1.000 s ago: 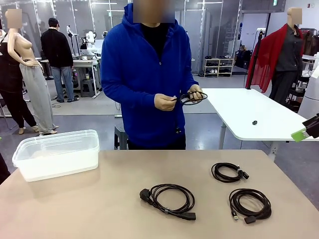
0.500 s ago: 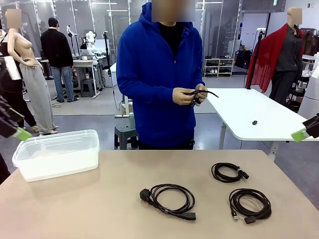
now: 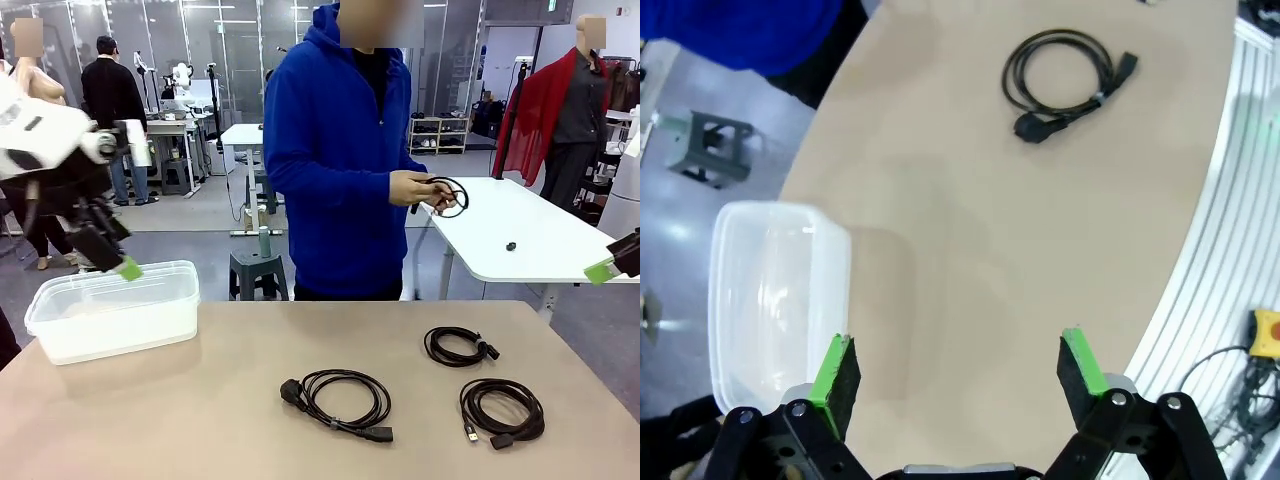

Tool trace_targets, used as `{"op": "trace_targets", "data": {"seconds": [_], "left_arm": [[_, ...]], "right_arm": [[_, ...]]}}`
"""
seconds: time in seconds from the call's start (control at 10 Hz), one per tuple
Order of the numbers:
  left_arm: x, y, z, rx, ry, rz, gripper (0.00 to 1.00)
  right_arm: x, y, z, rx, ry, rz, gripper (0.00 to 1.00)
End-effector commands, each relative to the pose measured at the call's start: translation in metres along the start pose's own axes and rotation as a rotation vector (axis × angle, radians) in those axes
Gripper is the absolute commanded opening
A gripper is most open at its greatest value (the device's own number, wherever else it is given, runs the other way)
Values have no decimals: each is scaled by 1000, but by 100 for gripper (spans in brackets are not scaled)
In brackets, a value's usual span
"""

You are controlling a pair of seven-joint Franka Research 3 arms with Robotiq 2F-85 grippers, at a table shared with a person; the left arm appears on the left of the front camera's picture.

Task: Organize and store the cables.
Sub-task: Place the Power Cable into the Organizing box.

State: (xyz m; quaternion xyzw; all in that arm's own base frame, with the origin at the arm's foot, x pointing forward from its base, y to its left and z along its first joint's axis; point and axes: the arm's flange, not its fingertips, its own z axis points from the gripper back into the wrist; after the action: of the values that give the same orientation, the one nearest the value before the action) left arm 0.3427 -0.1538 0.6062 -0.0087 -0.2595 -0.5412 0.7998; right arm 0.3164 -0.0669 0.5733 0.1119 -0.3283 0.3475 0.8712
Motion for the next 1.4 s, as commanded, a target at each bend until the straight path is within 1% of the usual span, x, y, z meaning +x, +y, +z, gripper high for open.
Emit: {"op": "trace_targets", "data": {"seconds": [0.0,0.2,0.5,0.6,0.7,0.9,1.0,1.1,1.2,1.3], "left_arm": [[45,-6,-7,-20,66,-90,100],[89,-27,-22,-29,126,-220,100],[141,-77,-65,-109,225,-393,100],[155,-94,-77,-129,250,-381,100],[167,-104,-85,-109,251,-401,100],[178,-114,-90,-134,269,-437,100],[175,-115,-91,-172,311,-417,100],[166,-106,-83,-94,320,-404,100],[173,-121,-97,-153,248,-433,100],[173,-121,-97,-153,248,-433,100]], "right_arm": [[-1,0,0,1,-1,6,100],[-1,0,0,1,-1,6,100],[-1,0,0,1,-1,6,100],[-1,0,0,1,-1,6,100],[-1,0,0,1,-1,6,100],[-1,0,0,1,-1,6,100],[-1,0,0,1,-1,6,100],[-1,0,0,1,-1,6,100],[-1,0,0,1,-1,6,100],[-1,0,0,1,-1,6,100]]}}
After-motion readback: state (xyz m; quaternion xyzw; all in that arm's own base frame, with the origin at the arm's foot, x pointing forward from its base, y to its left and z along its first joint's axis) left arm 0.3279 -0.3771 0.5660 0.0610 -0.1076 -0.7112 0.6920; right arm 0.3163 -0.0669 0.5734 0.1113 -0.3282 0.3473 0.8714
